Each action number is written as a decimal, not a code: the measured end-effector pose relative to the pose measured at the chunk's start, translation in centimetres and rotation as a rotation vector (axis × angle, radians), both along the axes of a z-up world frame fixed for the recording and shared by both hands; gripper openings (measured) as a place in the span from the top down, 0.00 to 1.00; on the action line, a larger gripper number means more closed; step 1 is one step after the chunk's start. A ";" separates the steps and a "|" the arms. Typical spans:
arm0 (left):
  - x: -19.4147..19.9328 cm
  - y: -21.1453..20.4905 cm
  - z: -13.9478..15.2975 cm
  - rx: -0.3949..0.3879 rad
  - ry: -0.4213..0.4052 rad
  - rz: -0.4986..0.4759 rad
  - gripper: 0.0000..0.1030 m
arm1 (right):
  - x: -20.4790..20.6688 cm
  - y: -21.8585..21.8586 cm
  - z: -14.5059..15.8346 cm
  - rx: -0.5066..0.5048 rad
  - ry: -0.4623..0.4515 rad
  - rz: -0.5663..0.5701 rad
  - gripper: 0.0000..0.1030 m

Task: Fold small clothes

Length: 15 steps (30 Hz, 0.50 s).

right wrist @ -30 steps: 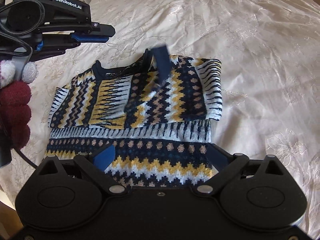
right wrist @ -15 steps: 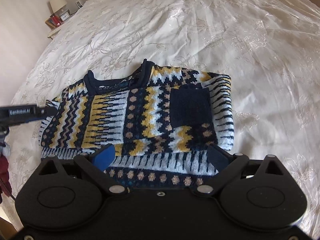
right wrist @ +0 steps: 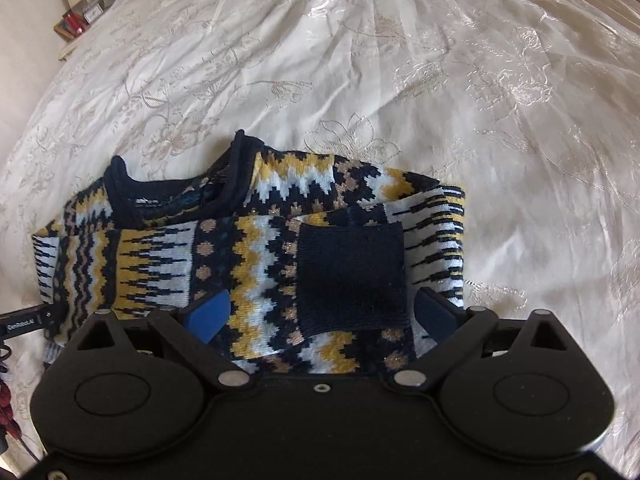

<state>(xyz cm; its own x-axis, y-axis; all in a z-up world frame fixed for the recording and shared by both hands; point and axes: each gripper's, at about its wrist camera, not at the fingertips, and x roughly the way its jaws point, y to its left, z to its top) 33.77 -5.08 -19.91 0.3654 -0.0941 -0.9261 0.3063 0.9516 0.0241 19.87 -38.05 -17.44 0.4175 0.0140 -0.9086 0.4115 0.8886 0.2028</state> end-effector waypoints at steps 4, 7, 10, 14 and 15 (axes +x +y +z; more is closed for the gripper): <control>0.1 -0.2 -0.2 0.004 -0.001 0.008 0.51 | 1.7 0.6 -1.8 -0.040 0.105 0.046 0.04; 0.0 -0.2 -0.4 0.013 -0.004 0.008 0.50 | 2.3 1.3 -3.0 -0.048 0.145 0.071 0.04; 0.2 -0.5 -0.5 0.026 -0.003 0.007 0.49 | 2.4 1.7 -3.7 -0.047 0.154 0.075 0.02; 0.3 -1.0 -0.7 0.052 -0.005 0.005 0.46 | 2.4 1.6 -4.1 -0.038 0.151 0.072 0.01; 0.3 -1.0 -0.7 0.059 -0.006 0.006 0.46 | 2.4 1.5 -4.2 -0.034 0.150 0.072 0.01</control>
<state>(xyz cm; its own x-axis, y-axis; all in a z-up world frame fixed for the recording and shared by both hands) 34.06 -6.11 -20.62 0.3712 -0.0374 -0.9278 0.3007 0.9502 0.0820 22.31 -36.57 -21.64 0.2765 0.0071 -0.9610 0.3698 0.9222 0.1133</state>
